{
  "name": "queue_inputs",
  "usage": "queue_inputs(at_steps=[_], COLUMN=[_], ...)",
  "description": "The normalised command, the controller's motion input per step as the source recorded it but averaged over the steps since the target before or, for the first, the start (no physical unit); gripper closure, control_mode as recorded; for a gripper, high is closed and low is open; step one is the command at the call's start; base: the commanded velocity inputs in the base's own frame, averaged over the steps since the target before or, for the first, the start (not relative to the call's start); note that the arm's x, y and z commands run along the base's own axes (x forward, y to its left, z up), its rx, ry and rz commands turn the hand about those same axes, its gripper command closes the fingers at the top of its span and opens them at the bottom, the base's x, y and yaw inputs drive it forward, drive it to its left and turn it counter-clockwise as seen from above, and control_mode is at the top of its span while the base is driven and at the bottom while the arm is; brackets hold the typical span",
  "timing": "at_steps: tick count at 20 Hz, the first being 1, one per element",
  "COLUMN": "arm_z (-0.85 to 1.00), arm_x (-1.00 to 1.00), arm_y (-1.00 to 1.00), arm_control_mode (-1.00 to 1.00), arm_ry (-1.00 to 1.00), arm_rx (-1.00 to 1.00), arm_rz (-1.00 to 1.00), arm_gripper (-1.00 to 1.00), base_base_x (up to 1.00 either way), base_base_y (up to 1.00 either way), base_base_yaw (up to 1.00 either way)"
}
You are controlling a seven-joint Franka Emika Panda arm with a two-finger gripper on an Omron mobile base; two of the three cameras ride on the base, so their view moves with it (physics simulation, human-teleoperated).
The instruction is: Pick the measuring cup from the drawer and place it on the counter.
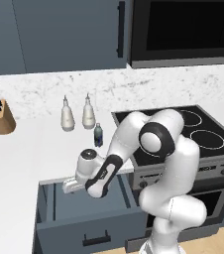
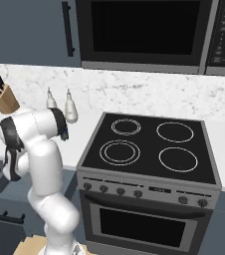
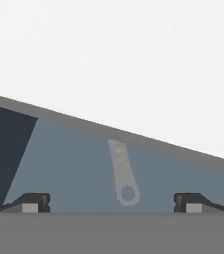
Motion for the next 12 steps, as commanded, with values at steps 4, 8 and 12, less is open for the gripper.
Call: queue_inputs(at_steps=[4,8,12], arm_z=[-0.45,-0.58,-0.32], arm_x=[0.00,-0.08,0.00], arm_y=[0.09,0.00,-0.01], arm_control_mode=[-1.00,-1.00,-1.00], arm_ry=[0.00,0.00,0.00], arm_rx=[-0.01,0.00,0.00], arm_rz=[0.00,0.00,0.00], arm_gripper=[-1.00,-1.00,-1.00], base_base_x=[0.00,0.00,0.00], base_base_y=[0.00,0.00,0.00], base_base_yaw=[0.00,0.00,0.00])
